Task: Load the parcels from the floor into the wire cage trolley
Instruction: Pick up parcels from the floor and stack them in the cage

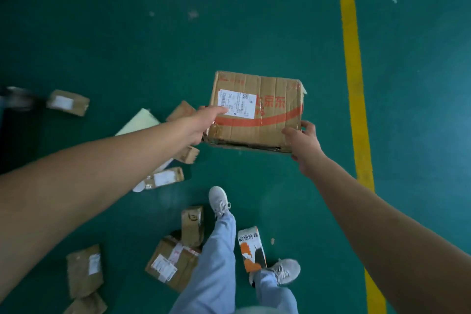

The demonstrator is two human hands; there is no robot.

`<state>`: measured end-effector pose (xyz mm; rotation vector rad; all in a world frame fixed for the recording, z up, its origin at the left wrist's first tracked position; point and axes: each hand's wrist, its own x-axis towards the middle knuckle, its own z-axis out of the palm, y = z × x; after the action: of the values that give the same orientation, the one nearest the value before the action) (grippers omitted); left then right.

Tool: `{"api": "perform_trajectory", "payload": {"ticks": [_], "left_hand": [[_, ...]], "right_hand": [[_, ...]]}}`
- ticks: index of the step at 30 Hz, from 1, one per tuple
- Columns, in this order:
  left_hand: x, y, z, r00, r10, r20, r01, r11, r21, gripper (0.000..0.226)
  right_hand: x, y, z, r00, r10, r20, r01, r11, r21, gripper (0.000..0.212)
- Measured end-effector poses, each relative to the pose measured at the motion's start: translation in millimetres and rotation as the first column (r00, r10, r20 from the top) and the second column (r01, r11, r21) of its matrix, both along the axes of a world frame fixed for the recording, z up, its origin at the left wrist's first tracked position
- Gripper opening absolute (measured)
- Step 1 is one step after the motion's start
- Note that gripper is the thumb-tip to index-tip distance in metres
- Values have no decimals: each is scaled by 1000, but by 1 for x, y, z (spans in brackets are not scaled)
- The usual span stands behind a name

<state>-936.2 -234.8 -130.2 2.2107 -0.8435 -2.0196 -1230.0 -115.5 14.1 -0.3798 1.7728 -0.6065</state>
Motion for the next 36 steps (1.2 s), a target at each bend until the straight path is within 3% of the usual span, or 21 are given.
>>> {"api": "perform_trajectory", "payload": {"ticks": [2,6,9,14,18,23,28,36], "left_hand": [[43,-10,51,998,51,39,-50,998,-23,111],[97,-5,240,985,172,-7,-171,972,-164,53],[165,0,304,941,339,-17,-329,898,-292,53],[250,9,346,787,612,-72,-597,729,-336,69],[285,16,363,684,718,-130,-708,610,-356,63],[314,23,388,473,866,-161,-838,386,-386,66],[320,50,400,260,947,-190,-905,170,-391,64],[344,102,428,38,975,-218,-903,-60,-425,59]], "right_hand": [[38,-26,37,999,46,11,-45,998,-40,61],[128,-78,101,982,187,2,-186,977,-102,60],[202,-114,138,956,292,34,-285,949,-133,57],[295,-164,174,889,450,83,-429,883,-192,55],[342,-196,188,833,543,111,-514,832,-210,49],[394,-236,201,701,702,123,-649,700,-299,45],[432,-250,218,534,830,159,-746,552,-374,44],[506,-245,260,294,940,174,-832,342,-437,45]]}}
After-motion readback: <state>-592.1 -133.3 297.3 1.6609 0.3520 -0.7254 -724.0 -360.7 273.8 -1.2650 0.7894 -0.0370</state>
